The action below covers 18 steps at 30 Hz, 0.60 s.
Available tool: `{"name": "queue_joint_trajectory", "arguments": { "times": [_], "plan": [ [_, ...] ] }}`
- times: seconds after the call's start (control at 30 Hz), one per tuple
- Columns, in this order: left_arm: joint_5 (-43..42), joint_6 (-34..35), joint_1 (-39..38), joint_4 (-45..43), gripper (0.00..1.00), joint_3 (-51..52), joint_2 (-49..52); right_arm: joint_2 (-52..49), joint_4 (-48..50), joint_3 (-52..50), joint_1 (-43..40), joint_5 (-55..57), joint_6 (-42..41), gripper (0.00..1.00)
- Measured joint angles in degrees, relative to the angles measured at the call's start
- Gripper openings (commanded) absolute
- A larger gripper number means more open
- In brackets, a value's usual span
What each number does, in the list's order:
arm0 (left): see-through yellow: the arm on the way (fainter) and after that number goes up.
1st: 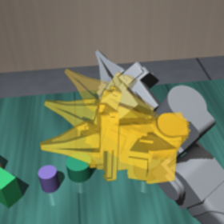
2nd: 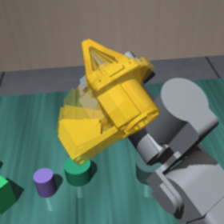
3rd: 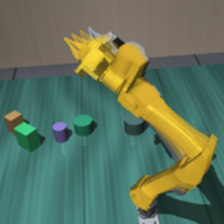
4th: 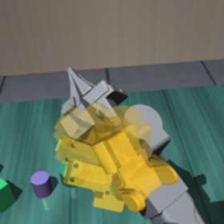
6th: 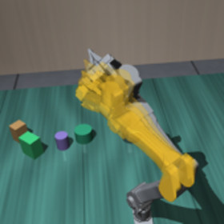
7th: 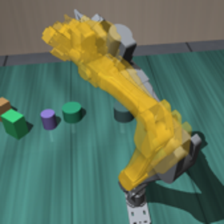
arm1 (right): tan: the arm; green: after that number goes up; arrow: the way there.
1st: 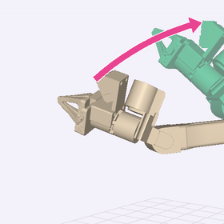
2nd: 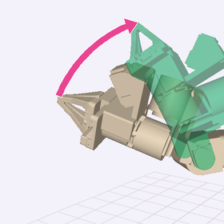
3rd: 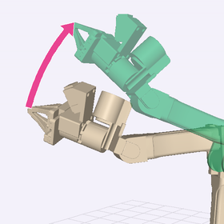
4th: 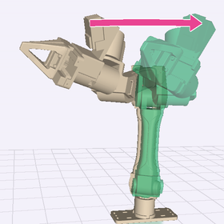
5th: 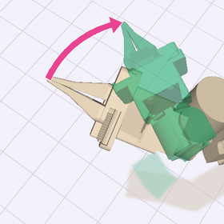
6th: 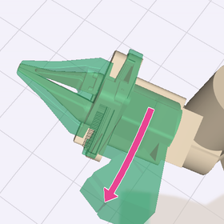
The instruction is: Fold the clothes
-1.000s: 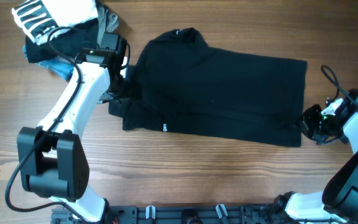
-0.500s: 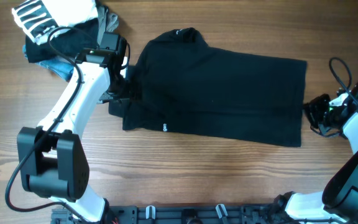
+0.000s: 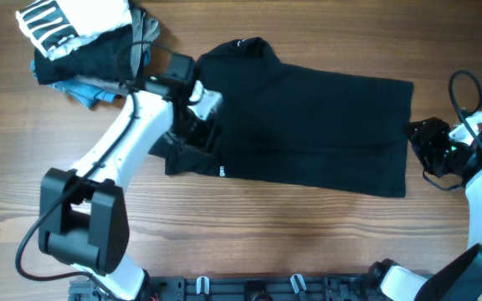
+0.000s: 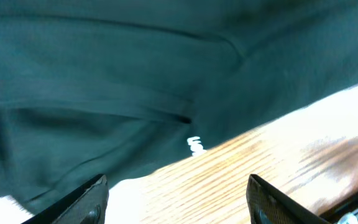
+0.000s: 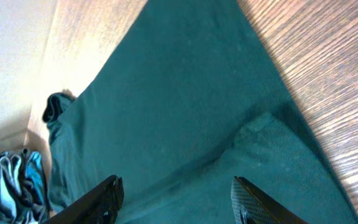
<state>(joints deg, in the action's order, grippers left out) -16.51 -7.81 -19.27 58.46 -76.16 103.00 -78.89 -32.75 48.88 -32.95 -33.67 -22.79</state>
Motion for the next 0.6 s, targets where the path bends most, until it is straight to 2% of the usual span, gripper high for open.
{"name": "queue_joint_trajectory", "arguments": {
  "times": [0.13,0.27,0.5,0.6],
  "plan": [
    [0.59,-1.44,-4.5,-7.02,0.67,5.81,-0.15,0.04,-3.34,0.0,0.0,0.04,0.59,0.61],
    [0.83,-1.64,-5.01,-11.58,0.43,9.66,0.26,0.04,-3.69,0.0,0.0,0.04,0.61,0.61],
    [1.2,-1.99,-5.01,-17.57,0.46,11.32,2.12,0.04,-4.79,0.0,0.0,0.04,0.61,0.61],
    [1.25,-1.99,-5.01,-19.04,0.5,11.32,2.25,0.04,-5.77,0.0,0.0,0.04,0.61,0.61]
  ]
}}
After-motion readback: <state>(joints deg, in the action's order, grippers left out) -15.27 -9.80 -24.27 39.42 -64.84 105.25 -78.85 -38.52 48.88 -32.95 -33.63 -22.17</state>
